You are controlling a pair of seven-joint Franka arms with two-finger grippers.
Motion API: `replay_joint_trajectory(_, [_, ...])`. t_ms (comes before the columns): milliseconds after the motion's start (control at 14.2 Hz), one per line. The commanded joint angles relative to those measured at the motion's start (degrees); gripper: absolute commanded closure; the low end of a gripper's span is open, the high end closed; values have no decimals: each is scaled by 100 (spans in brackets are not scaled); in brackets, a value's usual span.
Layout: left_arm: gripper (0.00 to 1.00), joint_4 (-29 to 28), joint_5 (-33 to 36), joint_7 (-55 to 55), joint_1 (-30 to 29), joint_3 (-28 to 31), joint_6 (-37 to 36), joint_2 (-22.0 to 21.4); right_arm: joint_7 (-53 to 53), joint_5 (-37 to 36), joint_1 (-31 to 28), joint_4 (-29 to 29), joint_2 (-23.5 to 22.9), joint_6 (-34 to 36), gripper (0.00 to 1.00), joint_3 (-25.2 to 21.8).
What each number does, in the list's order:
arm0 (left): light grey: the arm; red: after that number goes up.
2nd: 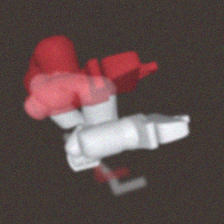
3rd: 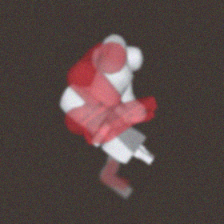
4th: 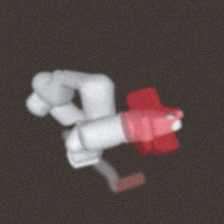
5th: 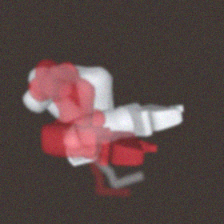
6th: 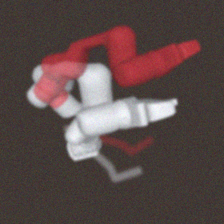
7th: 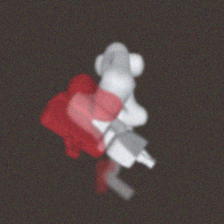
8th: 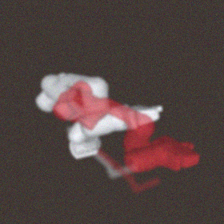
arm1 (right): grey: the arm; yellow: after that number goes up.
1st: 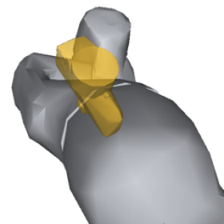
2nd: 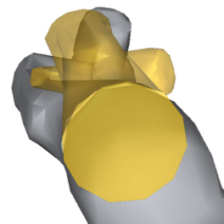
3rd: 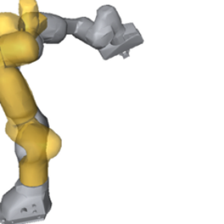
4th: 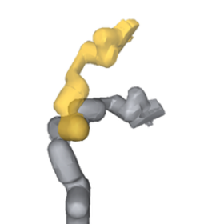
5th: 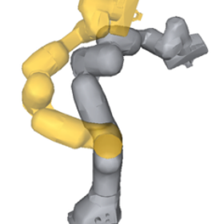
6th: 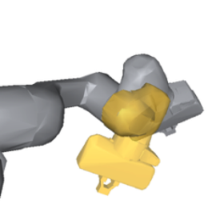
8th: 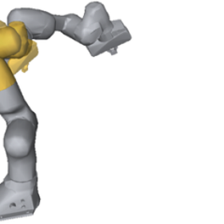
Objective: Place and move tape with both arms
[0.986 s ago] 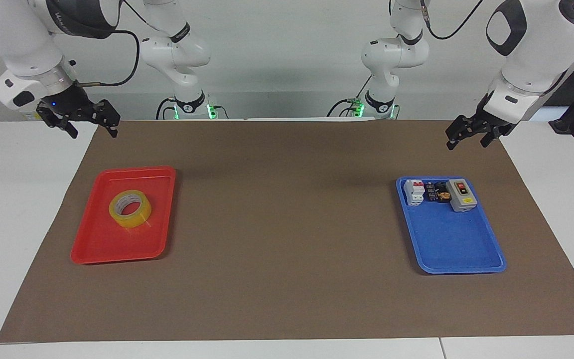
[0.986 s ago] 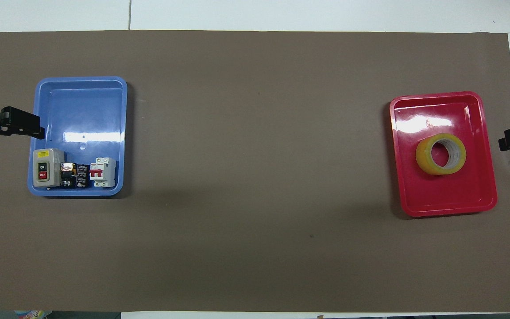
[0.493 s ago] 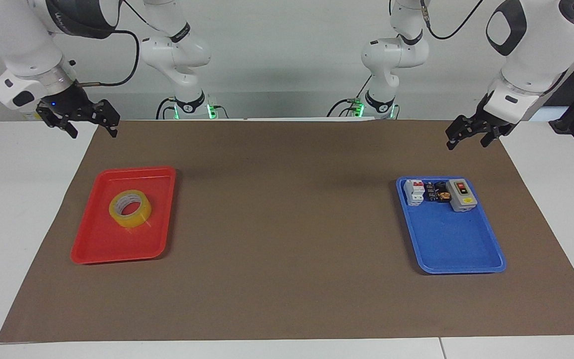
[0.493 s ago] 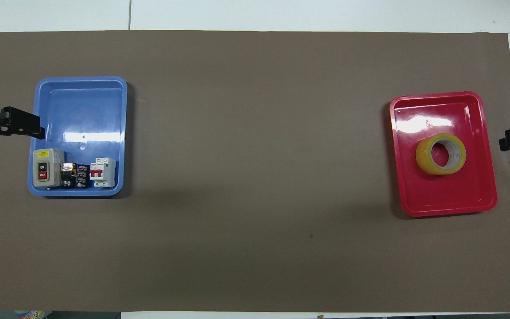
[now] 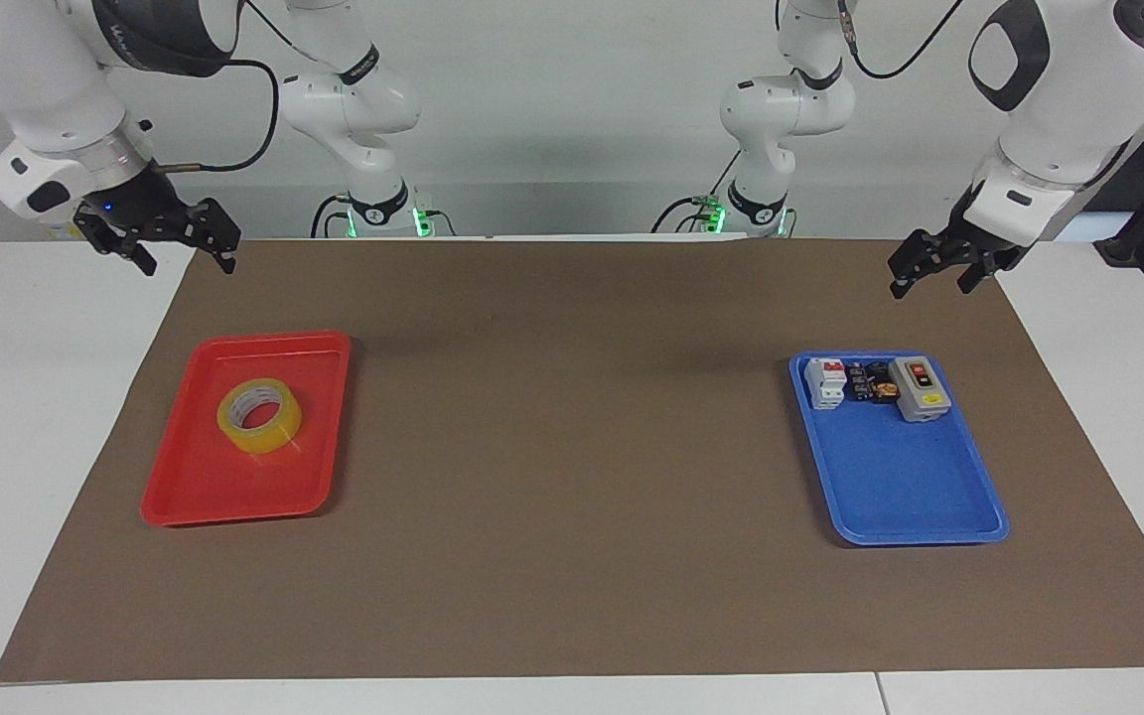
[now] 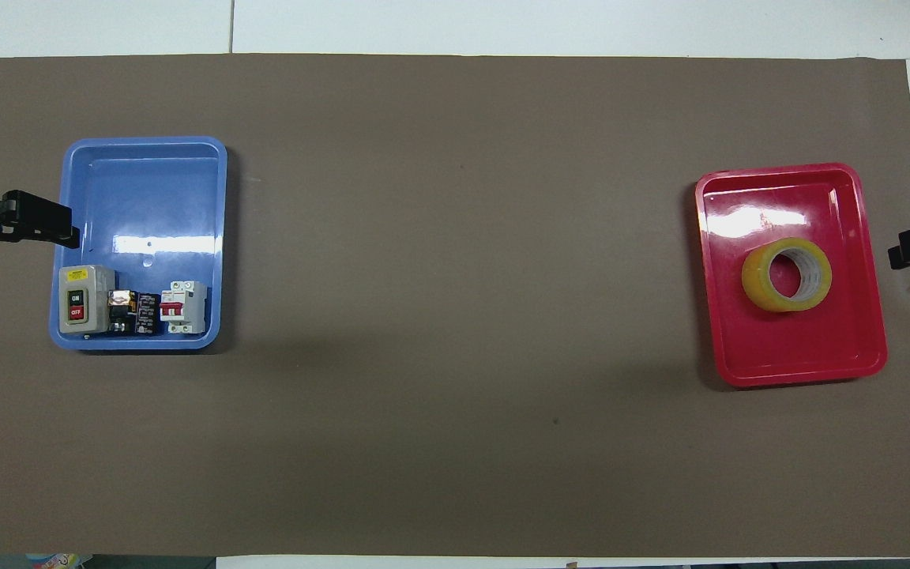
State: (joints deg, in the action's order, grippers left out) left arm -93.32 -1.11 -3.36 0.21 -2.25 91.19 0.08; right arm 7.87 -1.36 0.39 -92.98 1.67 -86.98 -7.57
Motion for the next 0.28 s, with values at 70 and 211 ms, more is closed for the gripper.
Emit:
replay_joint_trajectory(70, [0,-169,84,46,-65,-39,40,-166,-102,57,41,-27,17,-30,0,10])
replay_joint_trajectory(211, [0,-169,84,46,-65,-39,40,-166,-102,57,23,-27,17,-21,0,10])
